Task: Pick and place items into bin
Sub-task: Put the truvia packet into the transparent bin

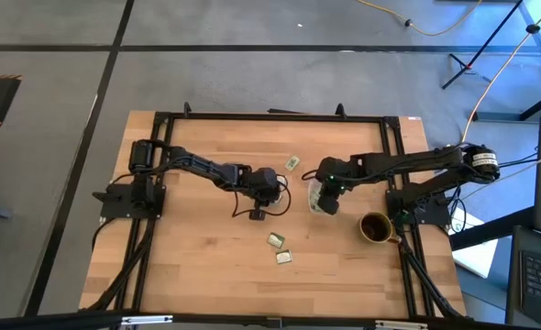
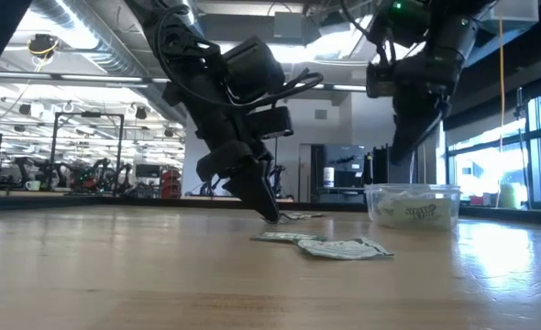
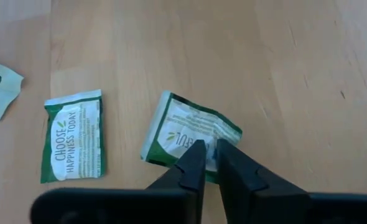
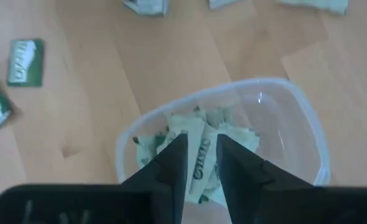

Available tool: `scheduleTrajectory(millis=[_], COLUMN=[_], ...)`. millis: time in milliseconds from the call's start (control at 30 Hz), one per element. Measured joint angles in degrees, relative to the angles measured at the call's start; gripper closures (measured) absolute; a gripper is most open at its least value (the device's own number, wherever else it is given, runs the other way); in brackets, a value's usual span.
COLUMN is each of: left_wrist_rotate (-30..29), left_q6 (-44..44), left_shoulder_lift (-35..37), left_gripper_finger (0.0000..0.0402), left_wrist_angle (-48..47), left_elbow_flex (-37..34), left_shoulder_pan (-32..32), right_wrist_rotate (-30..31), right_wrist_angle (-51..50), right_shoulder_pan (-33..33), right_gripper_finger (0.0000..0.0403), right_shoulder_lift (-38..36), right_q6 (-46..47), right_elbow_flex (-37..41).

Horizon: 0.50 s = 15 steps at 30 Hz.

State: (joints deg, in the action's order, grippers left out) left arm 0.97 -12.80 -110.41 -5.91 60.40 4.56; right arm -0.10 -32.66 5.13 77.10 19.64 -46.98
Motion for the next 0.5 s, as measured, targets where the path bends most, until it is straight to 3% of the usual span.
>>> scheduleTrajectory(millis=[233, 500], left_wrist_rotate=[0.3, 12.8], left_q6=[1.6, 10.8], left_shoulder_lift=[0.8, 4.5], left_gripper_finger=[0.0380, 0.0382], left_wrist_angle=[-1.8, -0.2], left_elbow_flex=[0.9, 5.1], left_shoulder_pan=[0.0, 0.0], right_wrist_rotate=[-1.6, 0.6], right_wrist_angle=[8.4, 19.2], right_shoulder_pan=[-2.7, -10.6], right_gripper_finger=[0.0313, 0.0313], right_shoulder_lift=[0.0, 0.0], right_q6=[-9.2, -34.4], right_elbow_flex=[-0.6, -0.6])
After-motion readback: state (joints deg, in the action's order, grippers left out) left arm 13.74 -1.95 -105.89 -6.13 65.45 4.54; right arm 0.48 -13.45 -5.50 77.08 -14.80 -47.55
